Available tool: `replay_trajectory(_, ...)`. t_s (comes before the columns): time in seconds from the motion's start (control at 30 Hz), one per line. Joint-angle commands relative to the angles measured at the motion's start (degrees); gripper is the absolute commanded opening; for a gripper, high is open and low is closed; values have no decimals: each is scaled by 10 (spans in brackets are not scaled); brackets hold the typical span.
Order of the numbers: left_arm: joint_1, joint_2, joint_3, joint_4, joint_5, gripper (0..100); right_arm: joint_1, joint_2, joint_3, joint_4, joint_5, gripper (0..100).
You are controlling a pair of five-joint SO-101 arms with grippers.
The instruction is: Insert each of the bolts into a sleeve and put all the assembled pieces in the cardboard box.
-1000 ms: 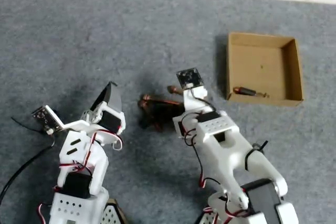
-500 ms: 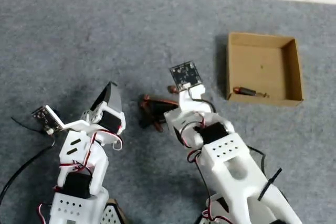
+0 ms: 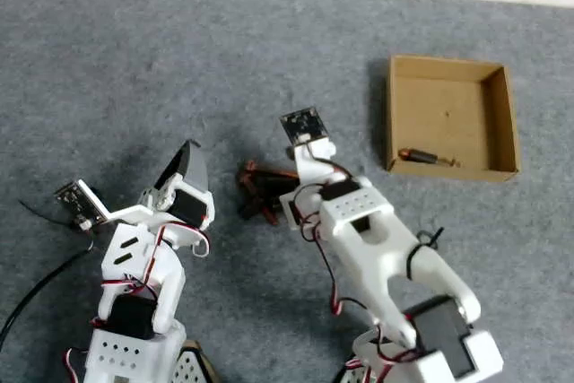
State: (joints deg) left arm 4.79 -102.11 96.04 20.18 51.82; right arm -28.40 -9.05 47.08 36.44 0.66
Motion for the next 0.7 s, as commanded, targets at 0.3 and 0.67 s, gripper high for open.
replay_trajectory(0.3,-3,0,12,-3,5,10,65,36,-54,-22,-1,188)
replay_trajectory(0.67,-3,0,12,-3,5,10,33,-65,-51,-19,3,188)
